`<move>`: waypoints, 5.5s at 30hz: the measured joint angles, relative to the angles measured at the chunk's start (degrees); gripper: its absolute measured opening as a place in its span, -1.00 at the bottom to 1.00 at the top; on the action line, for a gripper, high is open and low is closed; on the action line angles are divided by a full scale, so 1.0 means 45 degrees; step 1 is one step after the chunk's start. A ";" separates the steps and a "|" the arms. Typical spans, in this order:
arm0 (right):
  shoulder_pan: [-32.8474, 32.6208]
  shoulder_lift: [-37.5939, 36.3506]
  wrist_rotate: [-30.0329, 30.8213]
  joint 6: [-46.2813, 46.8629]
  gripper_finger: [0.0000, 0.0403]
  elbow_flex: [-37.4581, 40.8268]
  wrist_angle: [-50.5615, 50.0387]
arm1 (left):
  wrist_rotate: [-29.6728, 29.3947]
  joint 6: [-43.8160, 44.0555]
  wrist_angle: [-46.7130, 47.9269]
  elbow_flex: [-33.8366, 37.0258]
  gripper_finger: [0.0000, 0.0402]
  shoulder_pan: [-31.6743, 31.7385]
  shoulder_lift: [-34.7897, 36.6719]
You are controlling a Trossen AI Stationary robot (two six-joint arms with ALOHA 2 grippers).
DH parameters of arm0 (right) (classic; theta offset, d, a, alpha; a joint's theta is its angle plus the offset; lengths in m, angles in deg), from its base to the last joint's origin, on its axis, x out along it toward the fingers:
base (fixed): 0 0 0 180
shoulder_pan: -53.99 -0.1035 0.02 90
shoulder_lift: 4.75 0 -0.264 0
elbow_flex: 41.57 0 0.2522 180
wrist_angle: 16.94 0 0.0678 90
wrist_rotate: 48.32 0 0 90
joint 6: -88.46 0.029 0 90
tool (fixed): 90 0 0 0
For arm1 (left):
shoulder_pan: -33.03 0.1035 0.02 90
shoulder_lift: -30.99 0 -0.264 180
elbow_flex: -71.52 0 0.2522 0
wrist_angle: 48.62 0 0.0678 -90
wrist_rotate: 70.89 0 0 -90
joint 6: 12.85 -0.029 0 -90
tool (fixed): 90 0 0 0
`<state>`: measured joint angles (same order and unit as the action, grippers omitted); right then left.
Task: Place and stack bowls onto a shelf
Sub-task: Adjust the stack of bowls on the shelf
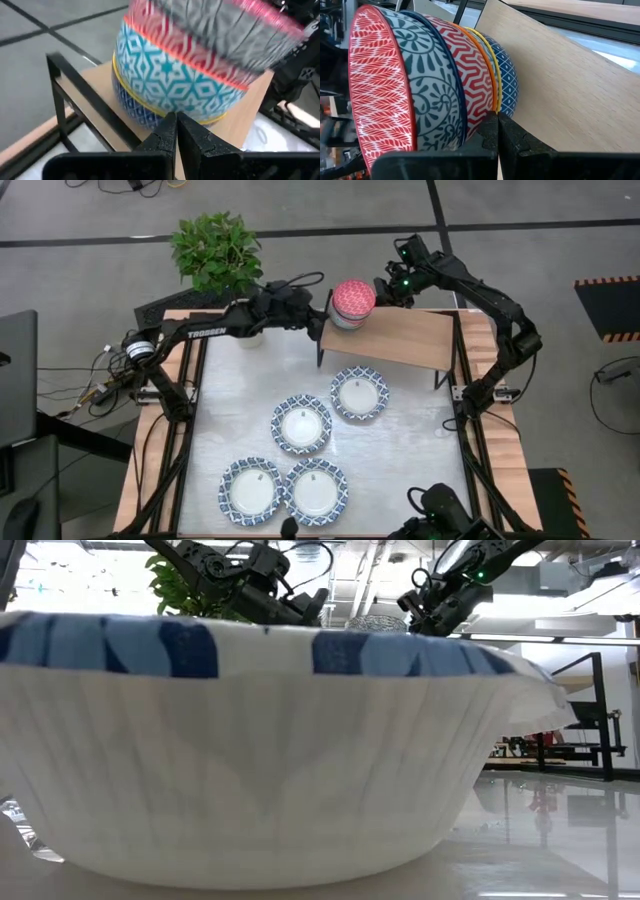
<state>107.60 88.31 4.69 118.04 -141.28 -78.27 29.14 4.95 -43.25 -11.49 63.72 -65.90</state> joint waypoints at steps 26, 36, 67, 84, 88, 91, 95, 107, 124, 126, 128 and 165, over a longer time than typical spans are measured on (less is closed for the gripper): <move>-0.0083 -0.0005 -0.0078 0.0087 -0.92 0.0005 -0.0094 | -0.0289 0.0461 -0.1856 0.0005 -1.00 0.0111 0.0361; -0.0073 -0.0019 -0.0059 0.0092 -0.92 0.0005 -0.0089 | -0.0383 0.0608 -0.1827 -0.0005 -1.00 0.0051 0.0202; 0.0412 -0.0769 0.0160 0.0226 -0.92 -0.0573 -0.0157 | -0.1071 -0.0149 -0.1604 0.0000 -1.00 -0.0232 0.0496; 0.0109 -0.0599 0.0260 0.0068 -0.92 -0.0563 -0.0191 | -0.1052 -0.0186 -0.1423 0.0010 -1.00 -0.0192 0.0460; 0.0005 -0.0612 0.0355 0.0073 -0.92 -0.0563 -0.0186 | -0.0993 -0.0237 -0.1158 0.0005 -1.00 -0.0192 0.0460; 0.0005 -0.0612 0.0355 0.0078 -0.92 -0.0563 -0.0349 | -0.0765 -0.0237 -0.0830 0.0000 -1.00 -0.0192 0.0464; -0.0069 -0.0612 0.0355 0.0078 -0.92 -0.0563 -0.0463 | -0.0702 -0.0485 -0.0359 0.0005 -1.00 -0.0255 0.0464; -0.0228 -0.0612 0.0599 0.0087 -0.92 -0.0563 -0.0596 | -0.0504 -0.0228 -0.0347 -0.0018 -1.00 -0.0259 0.0183; -0.0211 -0.0607 0.0550 -0.0105 -0.92 -0.0563 -0.0647 | -0.0167 0.0316 -0.0151 0.0010 -1.00 -0.0304 0.0729; -0.0138 -0.0607 0.0549 -0.0112 -0.92 -0.0563 -0.0648 | -0.0774 0.0167 -0.0371 0.0010 -1.00 -0.0322 0.1203; -0.0131 -0.0607 0.0549 -0.0112 -0.92 -0.0563 -0.0645 | -0.1093 -0.0058 -0.1103 -0.0003 -1.00 -0.0343 0.1483; 0.0375 -0.0602 0.0683 -0.0106 -0.89 -0.1006 -0.0606 | -0.1329 -0.1808 -0.0762 0.0010 -1.00 -0.0767 -0.0186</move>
<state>109.29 85.60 7.76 117.56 -145.81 -81.00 23.17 -3.18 -46.68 -11.45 60.26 -66.74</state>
